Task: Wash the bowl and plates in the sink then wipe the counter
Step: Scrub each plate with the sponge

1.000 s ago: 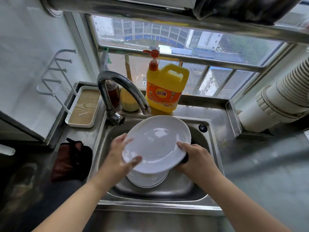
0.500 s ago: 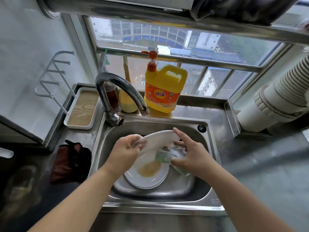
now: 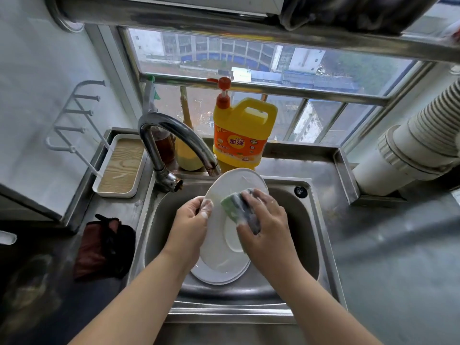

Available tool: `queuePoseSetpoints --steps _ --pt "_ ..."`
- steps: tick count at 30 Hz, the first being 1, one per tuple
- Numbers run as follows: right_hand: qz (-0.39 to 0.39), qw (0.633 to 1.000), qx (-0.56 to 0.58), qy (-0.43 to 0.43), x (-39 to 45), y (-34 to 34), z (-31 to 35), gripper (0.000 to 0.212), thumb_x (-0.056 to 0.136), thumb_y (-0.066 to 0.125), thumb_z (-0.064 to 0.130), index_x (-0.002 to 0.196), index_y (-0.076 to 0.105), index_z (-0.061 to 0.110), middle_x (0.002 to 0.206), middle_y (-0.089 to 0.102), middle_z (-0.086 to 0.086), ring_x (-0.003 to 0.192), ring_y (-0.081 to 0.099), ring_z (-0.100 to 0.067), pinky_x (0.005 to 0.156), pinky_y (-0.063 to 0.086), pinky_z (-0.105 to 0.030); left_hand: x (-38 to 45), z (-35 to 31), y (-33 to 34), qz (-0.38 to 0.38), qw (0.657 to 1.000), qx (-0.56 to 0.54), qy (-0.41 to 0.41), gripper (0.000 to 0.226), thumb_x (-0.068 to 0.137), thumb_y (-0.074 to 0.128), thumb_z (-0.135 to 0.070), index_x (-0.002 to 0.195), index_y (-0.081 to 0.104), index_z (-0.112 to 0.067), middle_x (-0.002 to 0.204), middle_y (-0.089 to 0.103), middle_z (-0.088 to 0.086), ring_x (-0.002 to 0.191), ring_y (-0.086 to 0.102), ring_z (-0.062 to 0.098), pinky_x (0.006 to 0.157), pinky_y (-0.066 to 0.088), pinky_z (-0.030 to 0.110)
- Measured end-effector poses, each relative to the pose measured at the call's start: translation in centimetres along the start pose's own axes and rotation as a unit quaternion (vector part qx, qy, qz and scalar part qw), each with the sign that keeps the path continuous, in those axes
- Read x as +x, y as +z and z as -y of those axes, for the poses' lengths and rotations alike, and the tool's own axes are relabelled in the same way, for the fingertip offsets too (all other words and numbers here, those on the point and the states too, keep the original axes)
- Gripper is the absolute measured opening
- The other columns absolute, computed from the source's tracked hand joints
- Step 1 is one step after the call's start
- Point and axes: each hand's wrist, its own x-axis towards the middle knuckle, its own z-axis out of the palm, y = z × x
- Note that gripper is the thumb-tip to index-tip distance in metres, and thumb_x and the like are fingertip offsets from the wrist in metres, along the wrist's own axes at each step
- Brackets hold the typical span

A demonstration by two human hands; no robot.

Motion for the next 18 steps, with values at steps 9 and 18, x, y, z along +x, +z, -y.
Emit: queuePoseSetpoints --steps 9,18 --pt "0.002 0.991 -0.09 -0.098 4.6 1.8 -1.9 0.052 0.094 0.047 0.031 0.144 0.035 0.033 0.154 0.027 -0.004 0.132 0.026 -0.026 0.106 0.017 -0.031 -0.6 0.5 0.0 0.085 0.996 -0.005 -0.01 0.021 0.098 0.046 -0.007 0.1 0.066 -0.009 0.086 0.073 0.006 0.08 0.067 0.017 0.066 0.054 0.024" --pt "-0.015 0.981 -0.107 -0.161 3.2 3.7 -1.0 0.05 0.091 0.045 0.034 0.141 0.039 0.033 0.149 0.035 -0.009 0.123 0.033 -0.027 0.101 0.025 -0.034 -0.2 0.2 -0.2 0.06 0.998 -0.034 -0.007 0.03 0.093 0.042 0.008 0.098 0.066 -0.011 0.084 0.073 0.006 0.08 0.069 0.019 0.065 0.055 0.024"
